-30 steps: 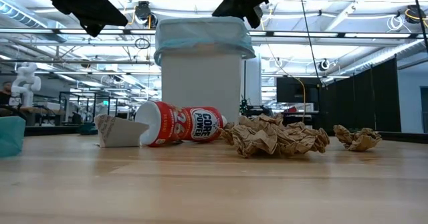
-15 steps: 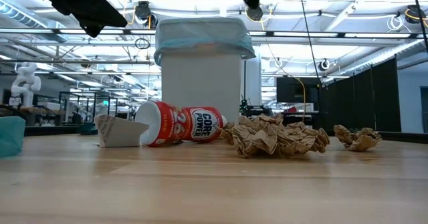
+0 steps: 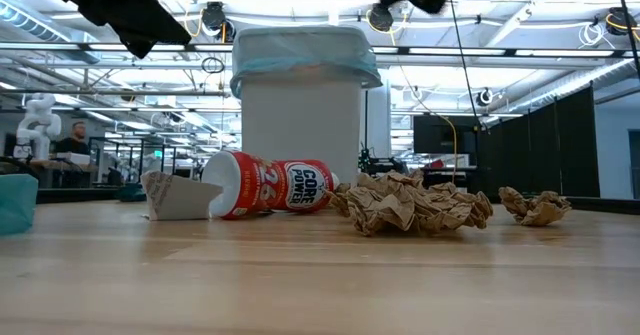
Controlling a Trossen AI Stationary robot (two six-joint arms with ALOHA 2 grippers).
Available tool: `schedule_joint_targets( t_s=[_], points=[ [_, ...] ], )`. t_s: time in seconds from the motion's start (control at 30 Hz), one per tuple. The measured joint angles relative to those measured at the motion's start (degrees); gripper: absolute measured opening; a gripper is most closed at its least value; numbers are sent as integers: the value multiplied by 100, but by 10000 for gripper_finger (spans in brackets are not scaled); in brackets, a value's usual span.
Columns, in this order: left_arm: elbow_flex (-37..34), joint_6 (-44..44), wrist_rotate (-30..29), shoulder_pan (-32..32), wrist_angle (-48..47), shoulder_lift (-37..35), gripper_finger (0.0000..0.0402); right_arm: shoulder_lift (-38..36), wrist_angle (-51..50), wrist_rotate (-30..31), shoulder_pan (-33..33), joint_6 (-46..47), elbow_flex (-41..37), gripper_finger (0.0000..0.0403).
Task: Place trash/remove bag and relplace
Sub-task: Put the brown paper into the blue trash bag inside the white trash bin
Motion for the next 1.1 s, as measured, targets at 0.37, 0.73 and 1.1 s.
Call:
schedule_joint_targets(
  t_s=[0.37,0.73,1.1],
  points=[
    [0,-302,0,0,29,543,18,-987,1351,421,454,2113,-2902,70],
    [0,-293,0,-4,317,879,18,-1613,908,388,1382,3156,-3660,71],
    [0,-294,-2,-4,386,897,18,-1087,949,538,1669,2908,-3660,148]
  ],
)
